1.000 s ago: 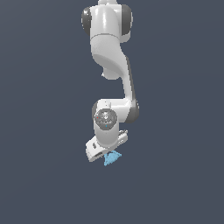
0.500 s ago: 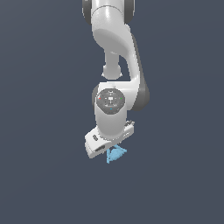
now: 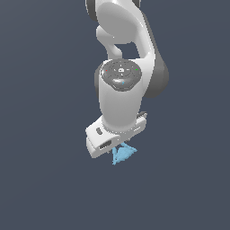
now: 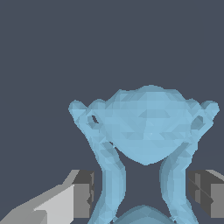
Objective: Pick up the object and move it to a goal position.
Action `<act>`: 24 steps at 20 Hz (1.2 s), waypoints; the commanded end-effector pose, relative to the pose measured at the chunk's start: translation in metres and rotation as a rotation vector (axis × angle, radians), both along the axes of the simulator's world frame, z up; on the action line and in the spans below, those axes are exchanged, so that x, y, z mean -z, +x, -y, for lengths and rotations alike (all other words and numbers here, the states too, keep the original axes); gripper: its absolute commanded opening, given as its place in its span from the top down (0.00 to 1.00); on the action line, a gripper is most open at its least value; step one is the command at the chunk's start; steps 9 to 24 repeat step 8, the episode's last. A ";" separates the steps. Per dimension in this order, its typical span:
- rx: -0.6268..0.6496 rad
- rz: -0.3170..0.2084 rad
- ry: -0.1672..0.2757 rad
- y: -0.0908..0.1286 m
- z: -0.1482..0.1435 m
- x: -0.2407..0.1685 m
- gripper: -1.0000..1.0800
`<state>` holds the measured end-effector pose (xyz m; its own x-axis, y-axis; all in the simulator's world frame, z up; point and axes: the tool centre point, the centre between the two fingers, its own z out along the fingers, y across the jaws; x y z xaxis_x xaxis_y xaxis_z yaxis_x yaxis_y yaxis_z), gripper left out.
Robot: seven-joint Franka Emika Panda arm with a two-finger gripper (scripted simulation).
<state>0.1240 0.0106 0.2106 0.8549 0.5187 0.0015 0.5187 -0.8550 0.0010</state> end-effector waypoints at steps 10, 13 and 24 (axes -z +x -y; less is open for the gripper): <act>0.001 -0.002 0.000 0.004 -0.003 -0.020 1.00; 0.001 -0.002 0.000 0.004 -0.003 -0.020 1.00; 0.001 -0.002 0.000 0.004 -0.003 -0.020 1.00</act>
